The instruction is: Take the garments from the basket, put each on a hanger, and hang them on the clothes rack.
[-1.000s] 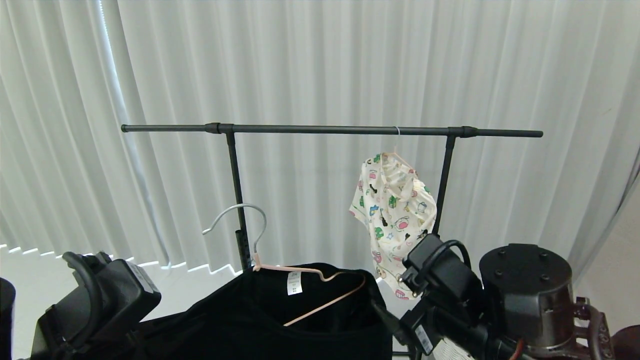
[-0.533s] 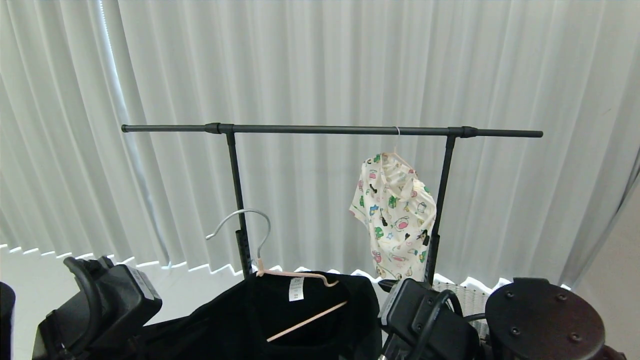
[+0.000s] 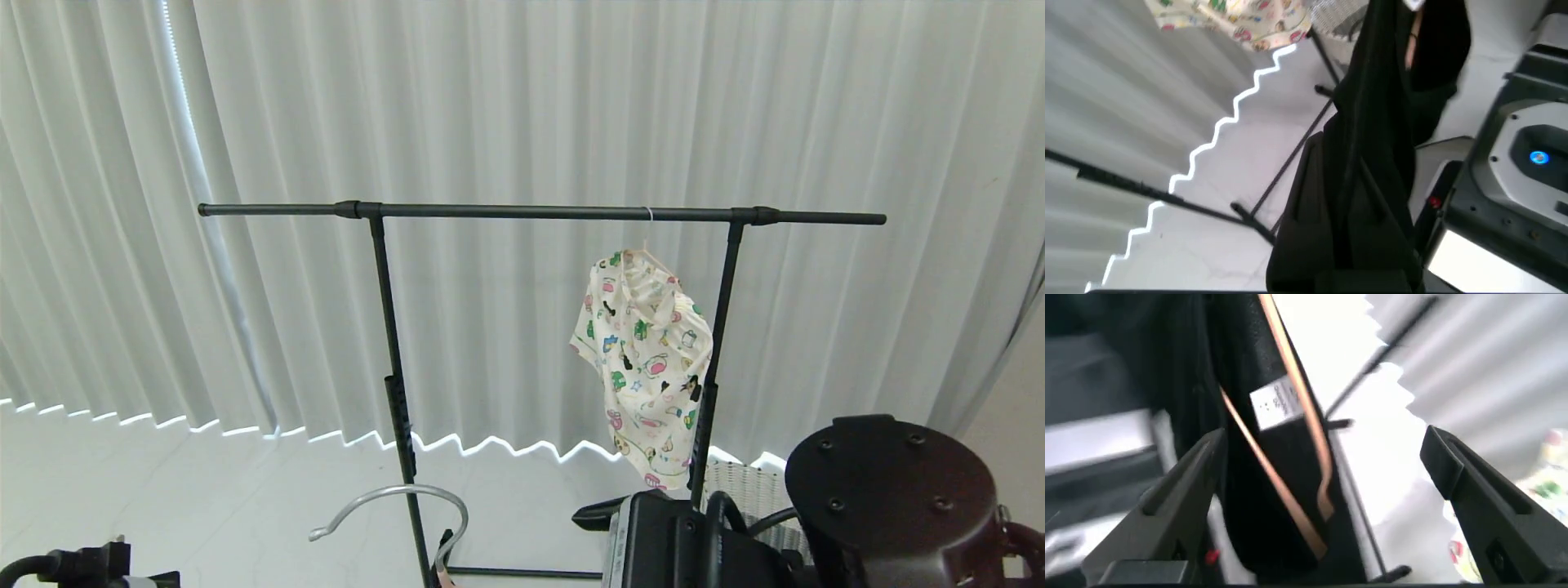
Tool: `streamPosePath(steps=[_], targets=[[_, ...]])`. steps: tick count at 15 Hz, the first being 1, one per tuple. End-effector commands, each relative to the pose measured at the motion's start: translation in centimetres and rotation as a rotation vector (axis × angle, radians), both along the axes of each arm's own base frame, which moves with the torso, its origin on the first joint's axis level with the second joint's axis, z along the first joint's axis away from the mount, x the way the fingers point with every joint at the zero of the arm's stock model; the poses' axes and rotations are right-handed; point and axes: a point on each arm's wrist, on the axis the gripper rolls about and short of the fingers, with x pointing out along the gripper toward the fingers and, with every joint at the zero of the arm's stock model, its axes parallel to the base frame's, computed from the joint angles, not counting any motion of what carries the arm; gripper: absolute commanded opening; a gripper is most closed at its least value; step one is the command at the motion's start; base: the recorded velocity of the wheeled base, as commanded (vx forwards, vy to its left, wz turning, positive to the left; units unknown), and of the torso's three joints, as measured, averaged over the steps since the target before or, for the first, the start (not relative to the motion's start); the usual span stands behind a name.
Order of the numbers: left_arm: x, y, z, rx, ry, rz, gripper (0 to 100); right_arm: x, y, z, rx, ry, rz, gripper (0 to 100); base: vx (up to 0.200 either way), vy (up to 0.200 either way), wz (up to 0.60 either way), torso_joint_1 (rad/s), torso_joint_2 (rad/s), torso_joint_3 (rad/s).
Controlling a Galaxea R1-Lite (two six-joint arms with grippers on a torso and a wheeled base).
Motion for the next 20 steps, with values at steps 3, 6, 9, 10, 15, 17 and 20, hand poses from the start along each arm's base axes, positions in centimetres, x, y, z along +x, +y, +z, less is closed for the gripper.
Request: streamPosePath(steps=[3, 6, 9, 10, 15, 17, 20], targets=[[-0.1, -0.1, 1.1, -0.026, -0.092, -0.05, 0, 0.4, 1.6, 0.4, -0.012, -0.007, 0.07, 100, 0.0, 0.0, 0.0, 0.0, 0.0, 0.0], [-0.1, -0.1, 1.2, -0.025, -0.103, -0.068, 0, 0.8, 2.2, -0.1, -0.032, 0.002, 0.065, 100, 0.0, 0.0, 0.0, 0.0, 0.0, 0.0], [-0.1, -0.2, 1.4, -0.029, -0.108, -0.071, 0, 1.0, 2.0, -0.3, -0.051, 0.013, 0.053, 100, 0.0, 0.0, 0.0, 0.0, 0.0, 0.0], [-0.1, -0.1, 1.4, -0.031, -0.108, -0.07, 0, 1.3, 2.0, -0.3, -0.053, 0.013, 0.044, 100, 0.0, 0.0, 0.0, 0.0, 0.0, 0.0], [0.0, -0.2, 1.6, -0.038, -0.115, -0.07, 0, 1.7, 1.8, -0.3, -0.053, 0.012, 0.025, 0, 0.0, 0.0, 0.0, 0.0, 0.0, 0.0], [0.0, -0.2, 1.7, -0.049, -0.127, -0.07, 0, 2.1, 1.6, -0.3, -0.054, 0.011, 0.008, 0, 0.0, 0.0, 0.0, 0.0, 0.0, 0.0], [0.0, -0.2, 1.8, -0.049, -0.129, -0.069, 0, 2.6, 1.3, -0.1, -0.045, 0.004, -0.012, 0, 0.0, 0.0, 0.0, 0.0, 0.0, 0.0]])
